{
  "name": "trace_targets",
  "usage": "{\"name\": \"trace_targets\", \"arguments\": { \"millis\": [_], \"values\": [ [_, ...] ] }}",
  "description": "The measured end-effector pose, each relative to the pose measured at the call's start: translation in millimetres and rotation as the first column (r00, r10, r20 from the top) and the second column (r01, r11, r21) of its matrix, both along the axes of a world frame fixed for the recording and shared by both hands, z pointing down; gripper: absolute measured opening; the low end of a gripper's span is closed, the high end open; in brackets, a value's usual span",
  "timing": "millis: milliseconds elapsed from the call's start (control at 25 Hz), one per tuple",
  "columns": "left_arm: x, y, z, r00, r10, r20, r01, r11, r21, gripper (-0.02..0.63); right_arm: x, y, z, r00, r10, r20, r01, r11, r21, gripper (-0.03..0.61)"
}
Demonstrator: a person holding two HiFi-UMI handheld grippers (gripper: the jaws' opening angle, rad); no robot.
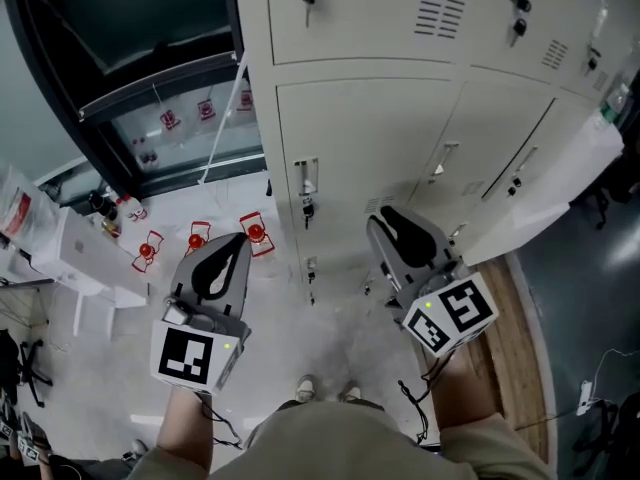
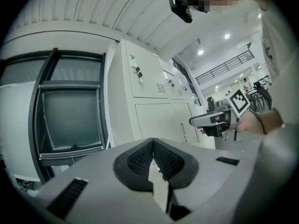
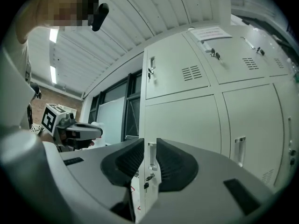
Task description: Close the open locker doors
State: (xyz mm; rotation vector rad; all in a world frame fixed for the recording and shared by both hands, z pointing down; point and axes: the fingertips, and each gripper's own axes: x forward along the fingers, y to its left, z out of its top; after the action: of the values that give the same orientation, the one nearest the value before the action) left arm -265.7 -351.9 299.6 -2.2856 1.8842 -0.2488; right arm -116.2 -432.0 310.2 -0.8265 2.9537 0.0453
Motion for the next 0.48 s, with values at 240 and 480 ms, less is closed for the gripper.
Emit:
{"name": "trace_targets", "arguments": {
  "millis": [240,480],
  "values": [
    [26.5,21.3,-10.7,1.000,0.024,0.005,-0.025,0.999,0.021,0.006,34.4,34.8,-9.5,1.000,0.010,0.012,-0.010,1.000,0.010,0.042],
    [51.2,39.1,-4.6,0.999,0.042,0.026,-0.042,0.999,-0.002,0.006,58.6,66.0,-9.3,1.000,0.006,-0.008,-0.006,1.000,0.015,0.011]
  ]
}}
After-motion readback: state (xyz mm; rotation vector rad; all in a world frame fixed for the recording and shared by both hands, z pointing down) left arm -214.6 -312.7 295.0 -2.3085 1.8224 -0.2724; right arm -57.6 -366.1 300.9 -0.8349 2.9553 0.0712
